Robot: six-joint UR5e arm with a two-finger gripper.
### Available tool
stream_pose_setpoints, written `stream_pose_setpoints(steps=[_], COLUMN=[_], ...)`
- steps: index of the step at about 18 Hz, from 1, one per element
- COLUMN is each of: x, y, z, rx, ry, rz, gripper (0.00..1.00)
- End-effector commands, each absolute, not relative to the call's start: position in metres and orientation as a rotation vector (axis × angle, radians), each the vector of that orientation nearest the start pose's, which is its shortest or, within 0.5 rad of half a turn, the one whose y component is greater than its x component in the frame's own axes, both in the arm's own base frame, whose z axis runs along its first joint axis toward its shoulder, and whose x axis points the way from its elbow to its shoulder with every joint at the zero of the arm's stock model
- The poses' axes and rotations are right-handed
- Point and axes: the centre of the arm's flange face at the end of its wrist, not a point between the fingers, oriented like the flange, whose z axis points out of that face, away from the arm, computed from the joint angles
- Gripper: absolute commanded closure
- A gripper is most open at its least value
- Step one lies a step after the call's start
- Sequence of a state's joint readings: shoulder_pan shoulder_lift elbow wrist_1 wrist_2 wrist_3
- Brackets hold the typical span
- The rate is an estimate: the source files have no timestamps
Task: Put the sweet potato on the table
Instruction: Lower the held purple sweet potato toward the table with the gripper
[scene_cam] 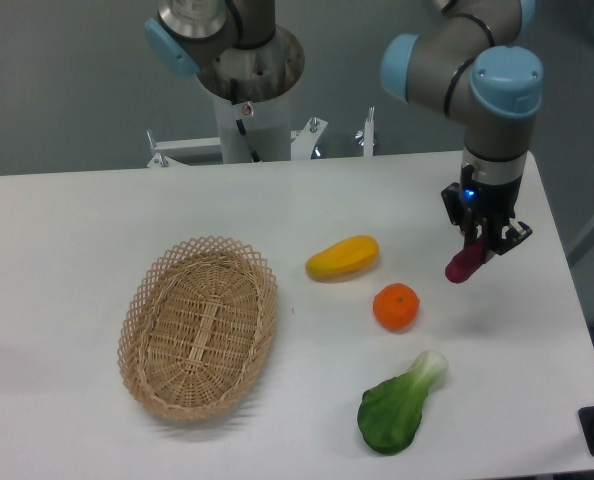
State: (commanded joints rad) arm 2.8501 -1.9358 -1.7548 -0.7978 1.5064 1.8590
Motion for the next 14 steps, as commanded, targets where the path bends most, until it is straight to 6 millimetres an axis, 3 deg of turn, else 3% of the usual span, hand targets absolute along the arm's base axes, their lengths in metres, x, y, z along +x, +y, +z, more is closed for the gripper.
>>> stream_pose_setpoints(steps=[3,6,10,14], x=[-0.541,-0.533,-0.522,-0.519], y=[0.306,0.304,0.299,0.299], z=[0.237,0.218,0.207,0.204], rx=[-2.928,-2.931,-2.935,-2.938], ry=[0.929,0.928,0.928,0.926], rz=[0.262,0.228,0.184,0.169], gripper=[0.68,0.67,0.66,0.59])
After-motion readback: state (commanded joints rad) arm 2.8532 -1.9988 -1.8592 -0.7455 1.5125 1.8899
